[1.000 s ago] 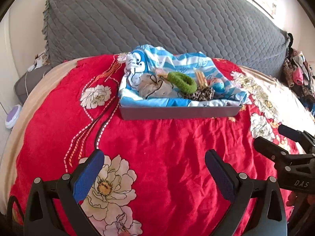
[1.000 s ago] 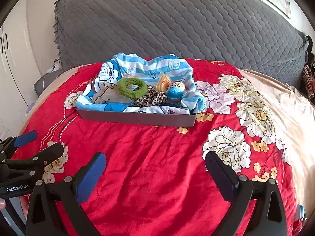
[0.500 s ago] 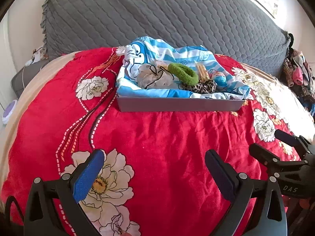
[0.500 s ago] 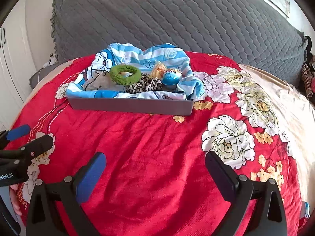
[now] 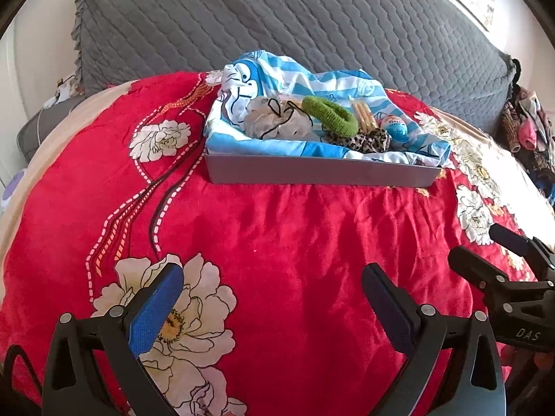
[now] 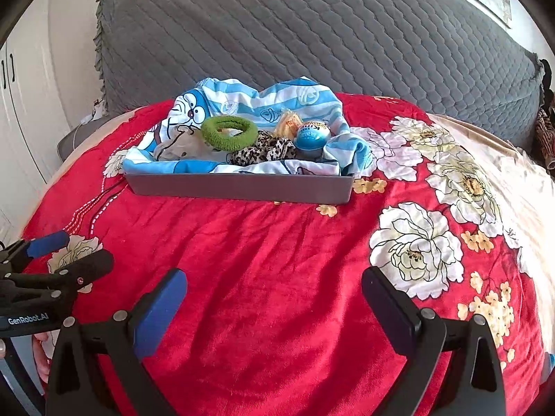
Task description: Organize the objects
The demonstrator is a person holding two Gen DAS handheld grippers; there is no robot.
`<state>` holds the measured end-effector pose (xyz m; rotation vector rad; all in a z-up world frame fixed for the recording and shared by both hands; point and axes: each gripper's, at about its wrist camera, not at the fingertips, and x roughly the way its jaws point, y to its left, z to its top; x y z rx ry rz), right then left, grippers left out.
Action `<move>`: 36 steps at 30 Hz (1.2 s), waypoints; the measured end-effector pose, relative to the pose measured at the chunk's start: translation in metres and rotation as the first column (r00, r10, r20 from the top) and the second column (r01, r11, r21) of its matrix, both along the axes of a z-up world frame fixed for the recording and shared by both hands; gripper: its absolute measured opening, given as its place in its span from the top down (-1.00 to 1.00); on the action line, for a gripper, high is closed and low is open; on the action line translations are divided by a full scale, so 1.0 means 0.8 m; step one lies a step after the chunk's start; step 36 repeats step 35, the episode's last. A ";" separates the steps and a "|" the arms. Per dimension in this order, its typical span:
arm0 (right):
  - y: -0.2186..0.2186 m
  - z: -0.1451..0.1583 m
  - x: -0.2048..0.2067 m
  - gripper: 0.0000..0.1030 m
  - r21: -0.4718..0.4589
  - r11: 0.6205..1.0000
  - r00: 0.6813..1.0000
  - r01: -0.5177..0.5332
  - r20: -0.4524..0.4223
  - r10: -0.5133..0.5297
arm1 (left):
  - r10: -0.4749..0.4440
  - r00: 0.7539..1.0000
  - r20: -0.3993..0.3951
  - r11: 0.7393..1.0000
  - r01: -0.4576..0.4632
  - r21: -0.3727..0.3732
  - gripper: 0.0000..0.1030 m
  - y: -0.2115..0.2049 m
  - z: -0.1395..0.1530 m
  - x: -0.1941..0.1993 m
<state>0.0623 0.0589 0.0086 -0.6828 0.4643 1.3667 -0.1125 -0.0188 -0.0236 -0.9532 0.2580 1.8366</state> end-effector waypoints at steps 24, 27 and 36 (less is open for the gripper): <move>0.006 -0.021 0.006 -0.97 -0.013 1.000 1.000 0.025 0.012 -0.025 | -0.019 1.000 0.000 1.000 0.019 -0.003 -0.98 0.010 -0.018 0.000; 0.006 -0.021 0.005 -0.97 -0.006 1.000 1.000 0.021 0.019 -0.021 | -0.017 1.000 -0.016 1.000 0.017 0.004 -0.98 0.010 -0.016 0.001; 0.006 -0.020 0.005 -0.97 -0.005 1.000 1.000 0.021 0.019 -0.021 | -0.028 0.999 -0.019 0.999 0.028 0.024 -0.98 0.008 -0.014 0.001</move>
